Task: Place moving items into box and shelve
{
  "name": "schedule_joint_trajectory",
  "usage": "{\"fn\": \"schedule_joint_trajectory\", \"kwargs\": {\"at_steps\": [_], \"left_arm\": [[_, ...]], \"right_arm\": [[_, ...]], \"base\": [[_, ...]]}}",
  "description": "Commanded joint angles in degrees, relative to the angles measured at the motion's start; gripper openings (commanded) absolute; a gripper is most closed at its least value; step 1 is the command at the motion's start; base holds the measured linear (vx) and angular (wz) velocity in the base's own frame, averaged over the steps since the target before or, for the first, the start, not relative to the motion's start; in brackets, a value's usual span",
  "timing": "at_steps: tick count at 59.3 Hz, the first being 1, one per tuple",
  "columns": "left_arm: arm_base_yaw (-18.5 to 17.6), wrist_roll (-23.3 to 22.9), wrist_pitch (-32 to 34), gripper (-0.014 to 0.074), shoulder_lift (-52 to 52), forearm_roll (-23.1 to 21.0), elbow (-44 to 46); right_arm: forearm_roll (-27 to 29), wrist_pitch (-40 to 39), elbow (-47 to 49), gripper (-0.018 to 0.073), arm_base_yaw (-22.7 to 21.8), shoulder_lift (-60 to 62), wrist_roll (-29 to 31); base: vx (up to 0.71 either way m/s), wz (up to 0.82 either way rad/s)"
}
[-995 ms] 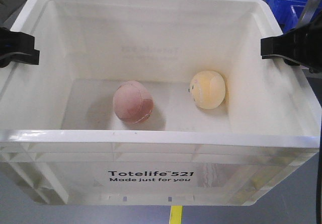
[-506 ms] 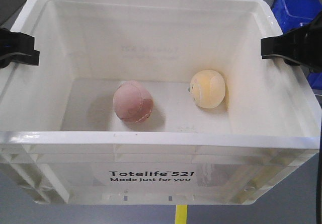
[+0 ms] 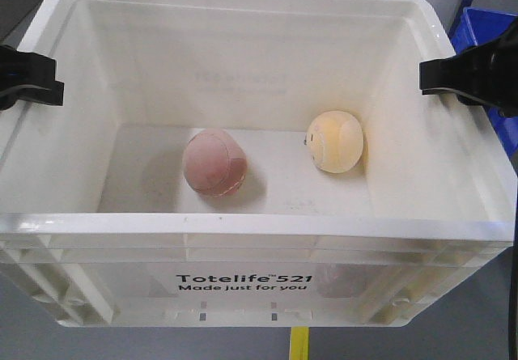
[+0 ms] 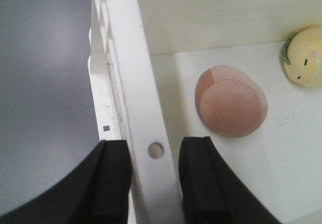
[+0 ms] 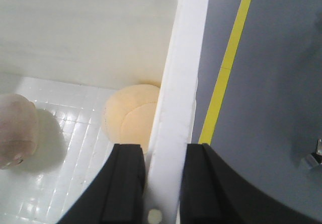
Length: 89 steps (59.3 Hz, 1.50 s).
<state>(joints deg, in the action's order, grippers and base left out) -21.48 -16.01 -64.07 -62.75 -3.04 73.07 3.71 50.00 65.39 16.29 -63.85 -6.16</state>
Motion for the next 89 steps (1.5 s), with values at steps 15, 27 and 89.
{"fn": "schedule_joint_trajectory", "kwargs": {"at_steps": [15, 27, 89], "left_arm": [[-0.22, 1.06, 7.00, -0.0006, 2.06, -0.47, 2.90], [-0.22, 1.06, 7.00, -0.0006, 2.12, -0.47, 2.90], [-0.22, 1.06, 7.00, -0.0006, 2.12, -0.47, 2.90]], "right_arm": [[-2.11, -6.83, 2.63, -0.0006, -0.33, 1.58, 1.09], [-2.10, -6.44, 2.63, -0.0006, -0.33, 1.58, 1.09], [-2.10, -6.44, 2.63, -0.0006, -0.33, 1.58, 1.09]], "base": [[0.46, 0.00], [0.46, 0.00], [0.47, -0.05]]}}
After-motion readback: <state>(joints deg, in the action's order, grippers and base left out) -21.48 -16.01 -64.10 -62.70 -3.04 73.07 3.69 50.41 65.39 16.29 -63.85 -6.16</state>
